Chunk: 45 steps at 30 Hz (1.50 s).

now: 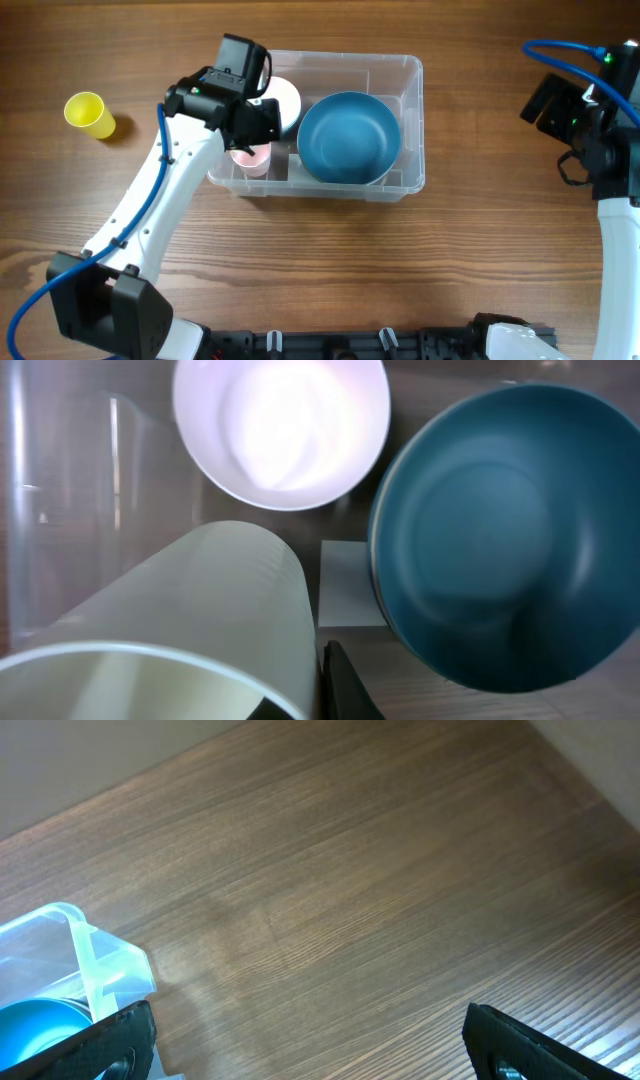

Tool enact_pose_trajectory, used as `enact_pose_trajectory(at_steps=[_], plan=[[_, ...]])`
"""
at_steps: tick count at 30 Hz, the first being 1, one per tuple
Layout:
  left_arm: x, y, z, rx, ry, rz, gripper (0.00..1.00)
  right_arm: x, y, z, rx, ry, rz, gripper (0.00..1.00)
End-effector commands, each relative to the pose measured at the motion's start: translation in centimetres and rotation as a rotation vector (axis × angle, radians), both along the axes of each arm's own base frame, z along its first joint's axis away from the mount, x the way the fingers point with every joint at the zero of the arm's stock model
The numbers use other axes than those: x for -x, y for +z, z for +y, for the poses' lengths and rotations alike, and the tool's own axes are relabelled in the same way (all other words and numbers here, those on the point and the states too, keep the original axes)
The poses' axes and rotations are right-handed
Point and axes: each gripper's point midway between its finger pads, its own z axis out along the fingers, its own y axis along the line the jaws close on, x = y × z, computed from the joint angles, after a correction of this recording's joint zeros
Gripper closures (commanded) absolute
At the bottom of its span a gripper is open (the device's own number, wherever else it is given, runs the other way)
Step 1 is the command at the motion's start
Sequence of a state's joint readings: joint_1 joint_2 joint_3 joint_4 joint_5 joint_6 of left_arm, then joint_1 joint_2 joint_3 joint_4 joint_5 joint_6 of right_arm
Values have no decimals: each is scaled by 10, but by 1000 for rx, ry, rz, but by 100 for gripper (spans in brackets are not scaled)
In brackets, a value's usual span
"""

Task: Pack container
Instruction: 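Grasp the pale green cup and carry it over the box, then lower the pale green cup into the pink cup and release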

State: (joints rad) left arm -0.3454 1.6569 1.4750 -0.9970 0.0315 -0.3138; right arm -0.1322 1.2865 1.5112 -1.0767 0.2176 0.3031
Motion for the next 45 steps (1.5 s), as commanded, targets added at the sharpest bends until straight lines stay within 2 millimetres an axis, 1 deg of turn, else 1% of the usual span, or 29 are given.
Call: enact_pose_trajectory(at_steps=[1,5,9,18,19,20,21,22,26,31,34,36,38,39,40,43,45], plan=[[4,-1,-10,21,-18,19,96,0,1,-1,-9,-12,-8,0],[8,-3,-8,8,-14,38,96,0,1,-1,-9,-12,-8,0],[9,-5,5,-50,36,39,96,0,1,-1,-9,-12,-8,0],[7,-4,4,-48,36,33,96,0,1,-1,-10,-13,-8,0],[7,-4,4,-48,37,32,94,0,1,-1,-9,-12,-8,0],[7,-4,4,-48,37,32,85,0,1,-1,-9,-13,-8,0],[7,-4,4,-48,37,32,72,0,1,-1,-9,-12,-8,0],[7,-4,4,-48,37,32,63,0,1,-1,-9,-12,-8,0],[4,-3,3,-43,37,20,57,0,1,-1,-9,-13,-8,0],[-5,1,1,-28,41,-19,57,0,1,-1,-9,-12,-8,0],[-13,5,6,-18,60,-49,58,0,1,-1,-9,-12,-8,0],[-20,10,17,-24,91,-77,58,0,1,-1,-9,-12,-8,1],[-28,15,35,-48,140,-110,59,0,1,-1,-9,-12,-8,0],[-32,18,47,-66,171,-127,60,0,1,-1,-9,-12,-8,0],[-35,21,60,-89,206,-141,61,0,1,-1,-9,-12,-8,0],[-42,27,115,-180,341,-169,63,0,1,-1,-9,-12,-8,0],[-42,27,139,-212,396,-171,63,0,1,-1,-9,-13,-8,0]])
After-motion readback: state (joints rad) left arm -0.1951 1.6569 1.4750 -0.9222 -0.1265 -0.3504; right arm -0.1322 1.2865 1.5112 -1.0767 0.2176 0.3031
